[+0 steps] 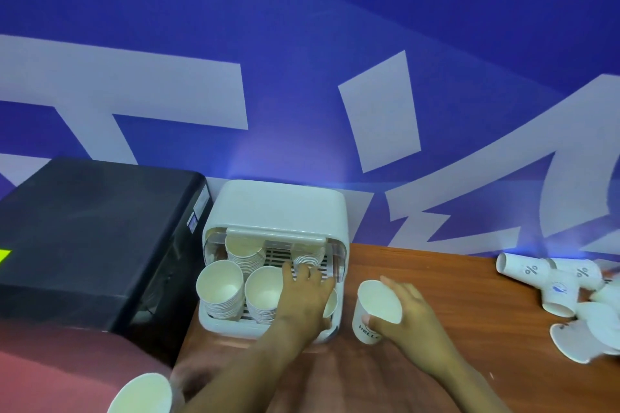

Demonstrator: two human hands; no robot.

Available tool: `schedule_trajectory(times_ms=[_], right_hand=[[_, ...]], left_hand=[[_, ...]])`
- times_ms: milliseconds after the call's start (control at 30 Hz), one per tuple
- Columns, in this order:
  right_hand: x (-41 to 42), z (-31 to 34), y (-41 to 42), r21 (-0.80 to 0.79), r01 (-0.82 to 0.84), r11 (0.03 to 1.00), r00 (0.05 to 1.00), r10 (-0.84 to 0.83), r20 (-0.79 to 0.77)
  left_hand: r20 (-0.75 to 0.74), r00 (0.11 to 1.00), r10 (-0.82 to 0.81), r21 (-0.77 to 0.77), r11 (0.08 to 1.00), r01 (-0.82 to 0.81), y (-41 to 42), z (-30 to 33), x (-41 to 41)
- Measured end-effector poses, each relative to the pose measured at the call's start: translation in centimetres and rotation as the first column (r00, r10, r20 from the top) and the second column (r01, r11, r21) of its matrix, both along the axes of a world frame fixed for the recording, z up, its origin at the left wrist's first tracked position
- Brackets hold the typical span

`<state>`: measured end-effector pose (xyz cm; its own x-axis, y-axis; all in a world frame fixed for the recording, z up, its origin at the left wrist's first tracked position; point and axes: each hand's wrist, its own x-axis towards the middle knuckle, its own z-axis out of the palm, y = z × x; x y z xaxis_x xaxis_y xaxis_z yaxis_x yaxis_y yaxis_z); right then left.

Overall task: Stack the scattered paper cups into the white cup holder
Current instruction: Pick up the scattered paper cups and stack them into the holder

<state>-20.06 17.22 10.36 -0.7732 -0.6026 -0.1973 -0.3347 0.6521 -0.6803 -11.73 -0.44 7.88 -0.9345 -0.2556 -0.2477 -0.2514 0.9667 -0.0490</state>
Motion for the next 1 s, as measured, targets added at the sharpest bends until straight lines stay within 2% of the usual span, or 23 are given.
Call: schedule_trajectory(times_ms=[167,300,467,533,667,900,1000], right_hand=[[-0.4,0.0,0.4,-0.001,-0.009,1.000,1.000,0.009,-0.004],[-0.1,0.4,0.3,-0.048,-0.023,0.999,0.999,0.021,-0.036],[1.1,1.1,-1.6,-0.221,-0.084,0.972,0.994,0.066,-0.086],[1.7,1.0,-3.0,-0.241,-0.116,0.964,0.991,0.096,-0.094],[2.4,-0.1,-5.3,-0.196,-0.150,0.969,0.985,0.131,-0.109],[2.8,-2.7,-6.8,-0.110,-0.105,0.988,0.992,0.096,-0.082],[2.9,-3.8,-7.2,-0.017,-0.102,0.995,0.994,0.101,-0.039]], left_hand=[[0.055,0.998,-0.018,-0.009,1.000,0.018,0.1,-0.2,-0.4],[0.039,0.999,-0.011,0.020,1.000,0.011,0.3,0.2,-0.1],[-0.170,0.979,0.112,0.195,0.978,-0.078,-0.3,2.2,1.9],[-0.235,0.958,0.166,0.246,0.963,-0.107,-1.2,3.3,3.1],[-0.309,0.926,0.218,0.259,0.956,-0.138,-3.1,4.8,4.7],[-0.295,0.916,0.271,0.315,0.933,-0.175,-3.6,5.1,6.0],[-0.295,0.916,0.273,0.319,0.931,-0.175,-3.7,5.1,6.1]])
